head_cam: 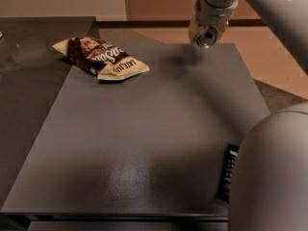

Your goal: Place 7up can upright

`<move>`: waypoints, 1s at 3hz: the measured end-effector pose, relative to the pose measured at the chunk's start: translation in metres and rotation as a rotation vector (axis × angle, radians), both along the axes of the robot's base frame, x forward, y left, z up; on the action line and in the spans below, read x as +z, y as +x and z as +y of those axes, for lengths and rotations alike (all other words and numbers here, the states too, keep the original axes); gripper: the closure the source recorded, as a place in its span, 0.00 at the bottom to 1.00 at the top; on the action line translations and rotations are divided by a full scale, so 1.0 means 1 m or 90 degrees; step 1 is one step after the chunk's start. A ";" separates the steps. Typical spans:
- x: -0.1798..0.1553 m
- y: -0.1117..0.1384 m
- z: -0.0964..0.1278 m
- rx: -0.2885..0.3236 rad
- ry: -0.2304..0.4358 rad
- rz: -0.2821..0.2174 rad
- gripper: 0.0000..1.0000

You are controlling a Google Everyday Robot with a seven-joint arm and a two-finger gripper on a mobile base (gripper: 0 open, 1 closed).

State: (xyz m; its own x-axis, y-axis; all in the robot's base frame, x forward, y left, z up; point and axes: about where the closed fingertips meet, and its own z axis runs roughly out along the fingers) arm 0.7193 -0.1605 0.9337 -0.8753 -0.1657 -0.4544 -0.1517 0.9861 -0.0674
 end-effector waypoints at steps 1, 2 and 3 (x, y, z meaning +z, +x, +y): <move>0.007 -0.001 -0.012 -0.094 -0.010 0.043 1.00; 0.018 -0.005 -0.020 -0.185 -0.003 0.058 1.00; 0.030 -0.013 -0.026 -0.267 0.039 0.059 1.00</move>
Offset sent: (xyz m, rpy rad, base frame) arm -0.0124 -0.0313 0.0450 0.0168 0.1274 -0.5062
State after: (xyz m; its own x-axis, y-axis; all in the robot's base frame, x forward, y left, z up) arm 0.7064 -0.1865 0.9641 -0.8990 0.2373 -0.3682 0.2597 0.9656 -0.0115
